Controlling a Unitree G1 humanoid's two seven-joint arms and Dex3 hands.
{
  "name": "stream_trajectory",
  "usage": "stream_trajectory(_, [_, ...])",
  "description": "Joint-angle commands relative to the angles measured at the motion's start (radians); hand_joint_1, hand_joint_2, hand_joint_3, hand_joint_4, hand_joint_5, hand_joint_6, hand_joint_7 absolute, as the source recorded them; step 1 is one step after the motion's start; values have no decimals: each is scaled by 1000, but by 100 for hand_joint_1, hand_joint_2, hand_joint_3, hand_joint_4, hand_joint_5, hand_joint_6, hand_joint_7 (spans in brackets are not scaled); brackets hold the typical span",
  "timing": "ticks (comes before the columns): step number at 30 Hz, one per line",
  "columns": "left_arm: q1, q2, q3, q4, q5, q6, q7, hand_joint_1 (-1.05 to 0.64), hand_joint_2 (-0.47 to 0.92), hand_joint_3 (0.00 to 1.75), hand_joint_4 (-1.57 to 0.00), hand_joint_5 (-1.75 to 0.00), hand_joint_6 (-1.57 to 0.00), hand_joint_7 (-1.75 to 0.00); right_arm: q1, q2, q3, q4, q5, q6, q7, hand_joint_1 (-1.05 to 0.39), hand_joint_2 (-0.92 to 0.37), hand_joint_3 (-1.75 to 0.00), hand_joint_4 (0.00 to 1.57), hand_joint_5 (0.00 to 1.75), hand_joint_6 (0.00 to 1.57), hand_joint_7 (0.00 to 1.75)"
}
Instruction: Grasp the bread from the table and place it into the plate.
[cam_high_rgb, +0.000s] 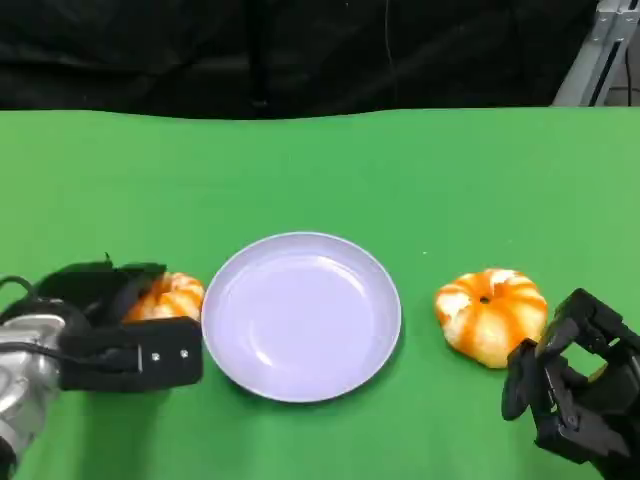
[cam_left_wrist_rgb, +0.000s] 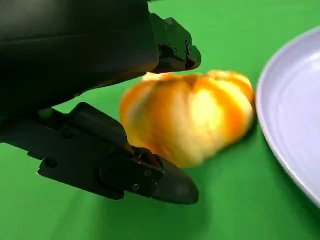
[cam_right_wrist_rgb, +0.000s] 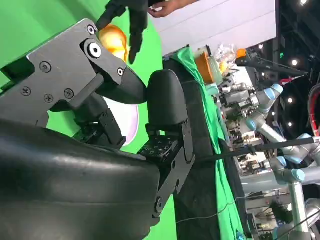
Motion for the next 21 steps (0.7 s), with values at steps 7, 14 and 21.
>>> stream_trajectory(7, [-52,-12,-61,106,4,-9,75,-72,92,19,-7,-2,-20,-2,-1,-4,-7,3,7,-8,6,-17,-44,-129,90,175,71,162])
stream_trajectory(14, [-74,-27,-73,180,-14,-33,115,-67,92,17,-11,-3,-23,-2,6,-2,-4,-9,0,-4,-7,-15,-45,-128,90,175,72,161])
stream_trajectory(21, [-60,-63,-38,250,-75,-108,266,-7,92,7,-90,-8,-78,-6,11,-5,-3,-17,4,-3,-3,-14,-45,-129,90,175,71,164])
